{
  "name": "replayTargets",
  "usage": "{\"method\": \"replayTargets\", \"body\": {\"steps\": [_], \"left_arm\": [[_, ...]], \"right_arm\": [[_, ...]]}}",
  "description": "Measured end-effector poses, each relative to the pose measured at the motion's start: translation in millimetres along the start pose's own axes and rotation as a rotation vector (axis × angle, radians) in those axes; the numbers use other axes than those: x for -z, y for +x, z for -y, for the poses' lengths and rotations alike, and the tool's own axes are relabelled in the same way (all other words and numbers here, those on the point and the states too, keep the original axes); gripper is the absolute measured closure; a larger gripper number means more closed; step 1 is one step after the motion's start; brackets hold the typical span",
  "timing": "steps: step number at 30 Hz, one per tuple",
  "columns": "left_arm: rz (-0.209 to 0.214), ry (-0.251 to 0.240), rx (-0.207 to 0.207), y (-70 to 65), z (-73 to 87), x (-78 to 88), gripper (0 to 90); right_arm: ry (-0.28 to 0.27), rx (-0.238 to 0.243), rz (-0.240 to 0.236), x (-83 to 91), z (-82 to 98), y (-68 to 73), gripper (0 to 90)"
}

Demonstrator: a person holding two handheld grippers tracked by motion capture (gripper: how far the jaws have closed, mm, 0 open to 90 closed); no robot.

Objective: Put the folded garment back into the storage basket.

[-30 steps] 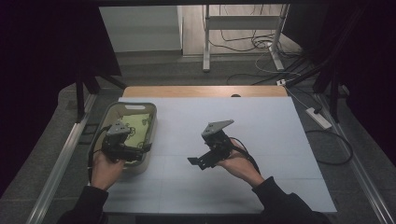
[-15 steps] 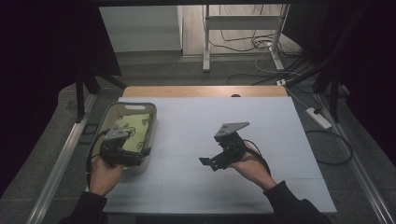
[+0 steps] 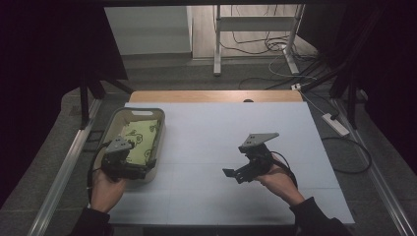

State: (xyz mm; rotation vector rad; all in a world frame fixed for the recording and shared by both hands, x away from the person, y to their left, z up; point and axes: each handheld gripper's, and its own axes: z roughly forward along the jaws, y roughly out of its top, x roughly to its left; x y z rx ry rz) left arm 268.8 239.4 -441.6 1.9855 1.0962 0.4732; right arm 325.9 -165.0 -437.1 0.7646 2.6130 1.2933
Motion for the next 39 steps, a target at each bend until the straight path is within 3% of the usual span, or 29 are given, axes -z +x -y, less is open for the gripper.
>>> {"method": "replayTargets", "body": {"steps": [26, 39], "left_arm": [[-0.027, 0.021, 0.004, -4.6, 28.3, 21.7, 0.0], [-0.044, 0.015, 0.046, -3.6, 46.2, 37.5, 0.0]], "right_arm": [[0.018, -0.044, 0.083, 45.9, 45.3, -7.2, 0.0], [0.021, -0.084, 0.147, 71.6, 67.4, -9.8, 0.0]]}}
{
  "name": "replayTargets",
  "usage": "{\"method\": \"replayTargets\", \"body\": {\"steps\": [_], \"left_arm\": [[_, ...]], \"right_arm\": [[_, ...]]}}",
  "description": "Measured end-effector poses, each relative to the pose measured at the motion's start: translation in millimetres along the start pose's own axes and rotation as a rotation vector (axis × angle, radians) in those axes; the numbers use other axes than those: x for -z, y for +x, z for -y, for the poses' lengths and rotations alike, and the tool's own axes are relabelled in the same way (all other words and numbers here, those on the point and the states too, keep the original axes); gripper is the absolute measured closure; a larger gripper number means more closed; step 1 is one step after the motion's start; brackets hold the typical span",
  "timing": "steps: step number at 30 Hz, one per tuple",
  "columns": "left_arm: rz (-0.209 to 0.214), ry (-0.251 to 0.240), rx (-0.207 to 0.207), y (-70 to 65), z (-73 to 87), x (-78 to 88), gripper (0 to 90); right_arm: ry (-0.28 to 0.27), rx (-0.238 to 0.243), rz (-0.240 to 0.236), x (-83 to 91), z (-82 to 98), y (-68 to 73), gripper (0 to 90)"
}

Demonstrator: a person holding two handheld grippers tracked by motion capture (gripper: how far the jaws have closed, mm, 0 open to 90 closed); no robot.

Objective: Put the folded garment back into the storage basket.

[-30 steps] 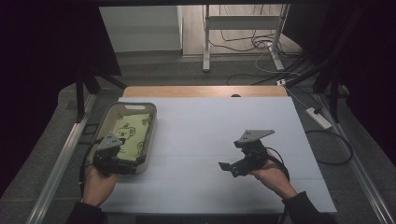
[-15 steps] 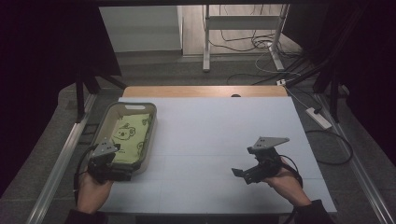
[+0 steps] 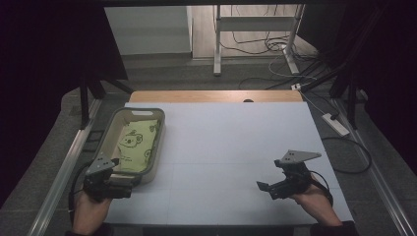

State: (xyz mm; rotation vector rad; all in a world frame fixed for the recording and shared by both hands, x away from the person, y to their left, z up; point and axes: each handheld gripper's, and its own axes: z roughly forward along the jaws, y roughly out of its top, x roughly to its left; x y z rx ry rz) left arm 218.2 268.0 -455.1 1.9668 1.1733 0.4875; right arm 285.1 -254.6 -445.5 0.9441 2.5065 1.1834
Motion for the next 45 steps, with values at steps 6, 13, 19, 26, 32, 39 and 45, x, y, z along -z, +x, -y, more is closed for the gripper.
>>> {"method": "replayTargets", "body": {"steps": [6, 13, 19, 26, 32, 39, 45], "left_arm": [[-0.003, -0.003, 0.019, 2.2, 5.6, 4.7, 0.0], [-0.011, -0.002, 0.040, 4.8, 14.1, 11.0, 0.0], [-0.026, -0.002, 0.051, 5.9, 19.3, 15.6, 0.0], [-0.045, -0.004, 0.061, 6.3, 24.2, 20.3, 0.0], [-0.053, 0.001, 0.069, 6.9, 27.9, 21.8, 0.0], [-0.062, 0.011, 0.076, 7.0, 31.7, 23.3, 0.0], [-0.081, 0.038, 0.068, 4.7, 36.1, 24.3, 0.0]], "right_arm": [[-0.004, -0.025, 0.024, 10.1, 10.0, -3.9, 0.0], [-0.009, -0.059, 0.051, 21.2, 19.7, -7.7, 0.0], [-0.002, -0.082, 0.085, 30.8, 28.1, -10.4, 0.0], [-0.007, -0.109, 0.110, 41.3, 35.4, -10.7, 0.0], [-0.008, -0.121, 0.130, 47.8, 39.9, -9.7, 0.0], [0.012, -0.125, 0.160, 50.8, 43.7, -8.2, 0.0], [0.038, -0.116, 0.184, 52.3, 44.7, -5.4, 0.1]]}}
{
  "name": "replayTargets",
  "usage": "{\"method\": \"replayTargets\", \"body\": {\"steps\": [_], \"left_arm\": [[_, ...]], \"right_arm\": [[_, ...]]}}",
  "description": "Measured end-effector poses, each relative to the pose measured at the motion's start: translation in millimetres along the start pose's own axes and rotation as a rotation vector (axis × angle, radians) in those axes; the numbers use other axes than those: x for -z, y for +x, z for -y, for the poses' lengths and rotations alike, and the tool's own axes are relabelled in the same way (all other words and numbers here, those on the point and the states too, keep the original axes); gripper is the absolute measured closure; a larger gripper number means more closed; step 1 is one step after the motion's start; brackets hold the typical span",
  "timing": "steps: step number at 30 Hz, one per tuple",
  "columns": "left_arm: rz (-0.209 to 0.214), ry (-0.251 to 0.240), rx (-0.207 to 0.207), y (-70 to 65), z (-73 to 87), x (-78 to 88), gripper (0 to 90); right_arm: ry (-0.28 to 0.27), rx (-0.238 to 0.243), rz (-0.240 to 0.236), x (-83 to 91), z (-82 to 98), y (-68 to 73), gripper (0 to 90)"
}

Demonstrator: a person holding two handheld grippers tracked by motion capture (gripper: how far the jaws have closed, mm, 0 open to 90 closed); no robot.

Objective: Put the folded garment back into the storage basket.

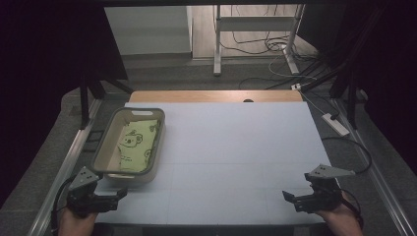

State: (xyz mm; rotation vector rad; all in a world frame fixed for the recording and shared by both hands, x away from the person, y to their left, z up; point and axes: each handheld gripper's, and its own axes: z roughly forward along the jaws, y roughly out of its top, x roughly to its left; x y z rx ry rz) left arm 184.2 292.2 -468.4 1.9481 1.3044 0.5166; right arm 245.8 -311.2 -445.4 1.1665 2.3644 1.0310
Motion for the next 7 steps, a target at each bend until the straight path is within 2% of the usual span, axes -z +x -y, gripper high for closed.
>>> {"method": "replayTargets", "body": {"steps": [7], "left_arm": [[-0.014, 0.013, -0.005, -1.8, -0.6, -1.1, 0.0]], "right_arm": [[0.017, -0.010, 0.013, 0.5, 1.1, -0.5, 0.7]]}}
